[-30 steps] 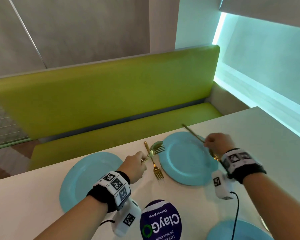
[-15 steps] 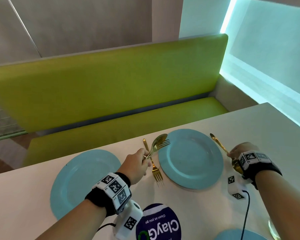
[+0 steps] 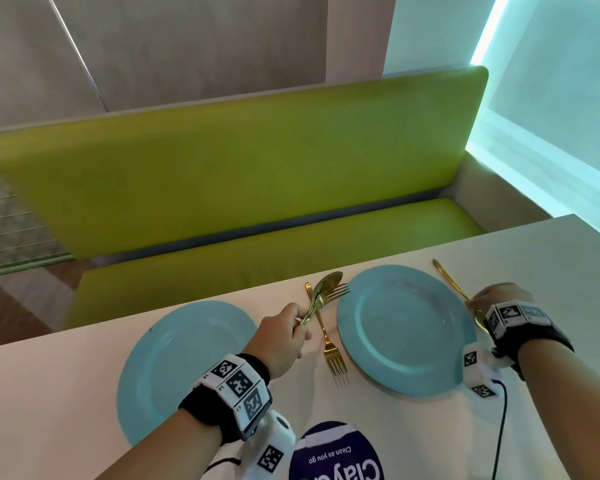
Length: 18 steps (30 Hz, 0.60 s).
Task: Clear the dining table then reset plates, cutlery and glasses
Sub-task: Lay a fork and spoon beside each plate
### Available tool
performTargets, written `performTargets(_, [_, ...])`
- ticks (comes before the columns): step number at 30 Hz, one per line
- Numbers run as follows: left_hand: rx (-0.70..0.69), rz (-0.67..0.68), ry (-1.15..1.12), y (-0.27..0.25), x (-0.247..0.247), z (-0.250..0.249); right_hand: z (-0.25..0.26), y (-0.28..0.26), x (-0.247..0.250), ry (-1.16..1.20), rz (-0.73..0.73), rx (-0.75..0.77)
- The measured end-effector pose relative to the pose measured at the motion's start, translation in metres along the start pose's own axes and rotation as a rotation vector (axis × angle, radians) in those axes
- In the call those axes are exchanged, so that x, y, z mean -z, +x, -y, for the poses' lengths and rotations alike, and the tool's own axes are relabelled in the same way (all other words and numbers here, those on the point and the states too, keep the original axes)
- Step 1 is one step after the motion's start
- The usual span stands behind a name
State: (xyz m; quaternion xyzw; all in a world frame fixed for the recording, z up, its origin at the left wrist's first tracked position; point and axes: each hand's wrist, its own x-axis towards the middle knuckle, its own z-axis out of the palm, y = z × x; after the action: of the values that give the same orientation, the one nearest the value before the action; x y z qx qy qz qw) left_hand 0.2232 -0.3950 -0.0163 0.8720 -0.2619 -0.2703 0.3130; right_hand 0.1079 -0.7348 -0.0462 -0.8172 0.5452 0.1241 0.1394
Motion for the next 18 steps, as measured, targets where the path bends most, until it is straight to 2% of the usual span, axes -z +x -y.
performTargets(7, [0.029,-0.015,-0.056,-0.012,0.007,0.001,0.001,-0.013,0.016,0.021,-0.039,0.040])
performTargets(10, [0.050,-0.016,-0.128,-0.019,0.010,-0.001,0.021,-0.032,0.027,0.071,-0.065,0.141])
performTargets(13, [0.073,-0.013,-0.230,-0.029,0.013,-0.007,0.055,-0.075,0.032,0.219,-0.150,0.360])
performTargets(16, [0.083,-0.009,-0.325,-0.042,0.018,-0.016,0.091,-0.142,0.026,0.256,-0.166,0.747])
performTargets(18, [0.074,0.013,-0.342,-0.053,0.023,-0.020,0.112,-0.191,0.019,0.233,-0.227,1.039])
